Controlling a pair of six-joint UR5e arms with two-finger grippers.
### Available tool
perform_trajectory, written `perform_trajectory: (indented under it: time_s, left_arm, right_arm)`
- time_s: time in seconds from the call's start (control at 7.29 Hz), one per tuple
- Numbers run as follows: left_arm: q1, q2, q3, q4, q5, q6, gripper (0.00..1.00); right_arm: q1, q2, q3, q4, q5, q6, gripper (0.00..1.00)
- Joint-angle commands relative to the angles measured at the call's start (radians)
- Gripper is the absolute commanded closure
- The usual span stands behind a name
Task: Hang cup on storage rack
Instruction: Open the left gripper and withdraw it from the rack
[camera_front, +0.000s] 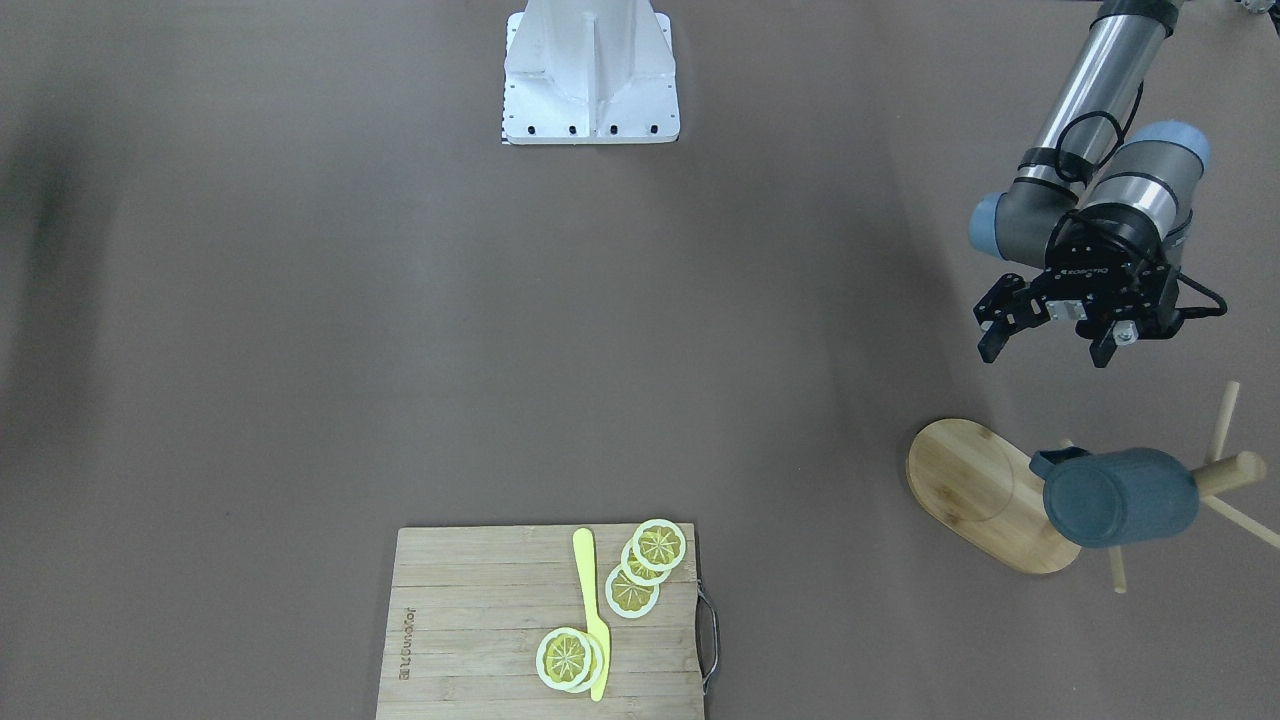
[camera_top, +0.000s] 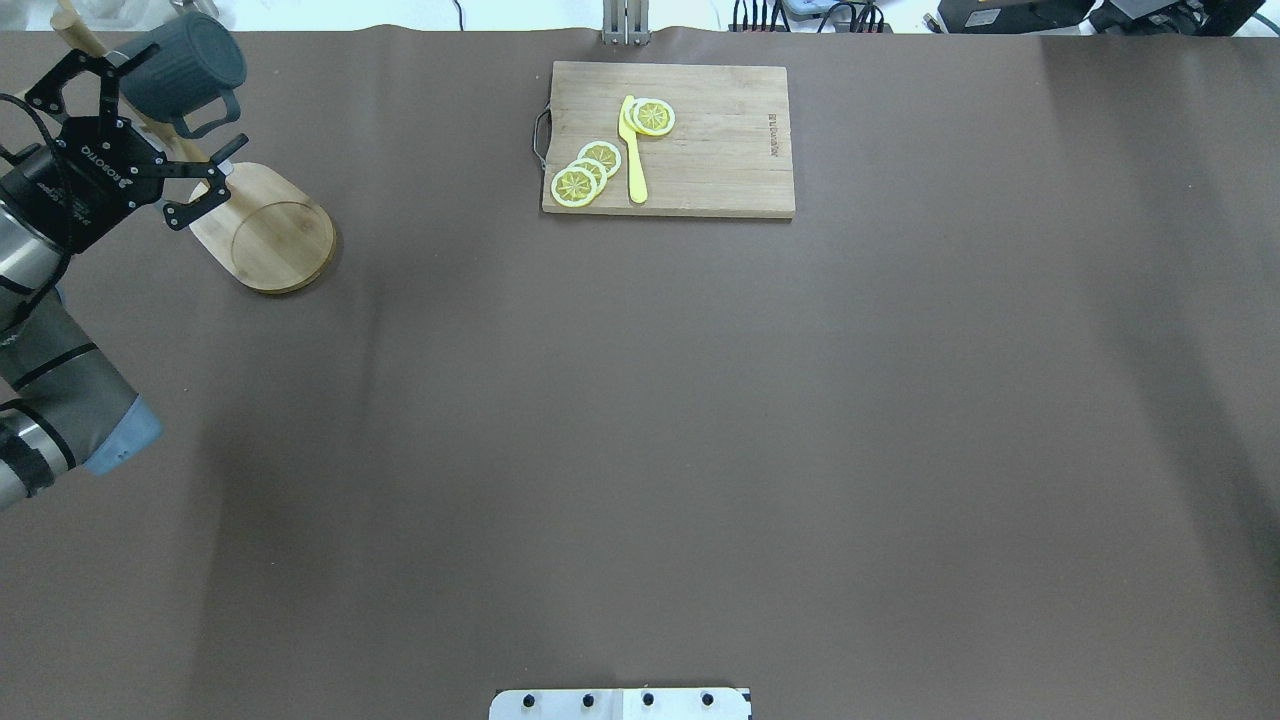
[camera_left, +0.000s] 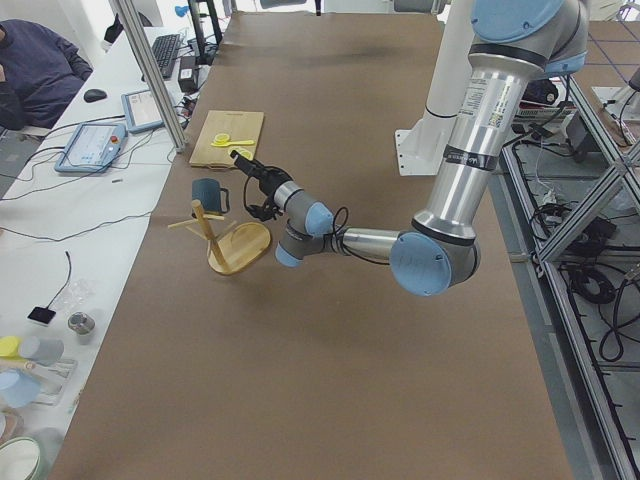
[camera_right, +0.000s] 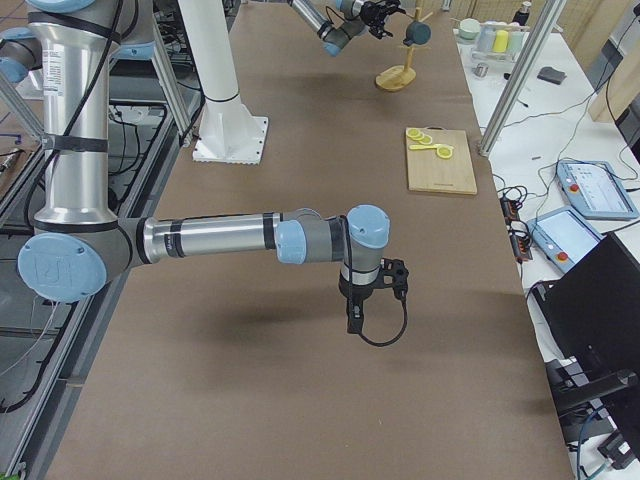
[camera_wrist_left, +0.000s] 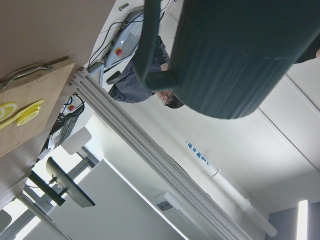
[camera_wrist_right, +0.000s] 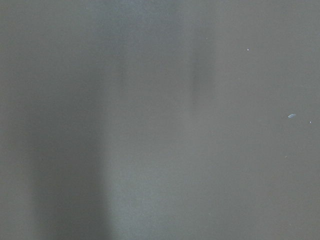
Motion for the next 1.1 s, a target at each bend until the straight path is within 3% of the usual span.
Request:
perform_trajectory:
  time_s: [0.0,0.41,0.96]
  left_arm:
    - [0.022,0.004,-0.008,0.003,-0.003,0.357,0.01]
    - [0.083,0.03,-0.014,0.023,0.002,0.872,0.01]
    - [0.086,0.108,-0.108,0.233,-0.046,1.421,0.01]
  right_arm:
    - [0.0,-0.003,-0.001,0.0,0.002,0.0,0.0]
    - [0.0,-0.004,-0.002,-0.002,0.003,0.0,0.0]
    - [0.0,-0.003,-0.01,-0.002,0.005,0.0,0.0]
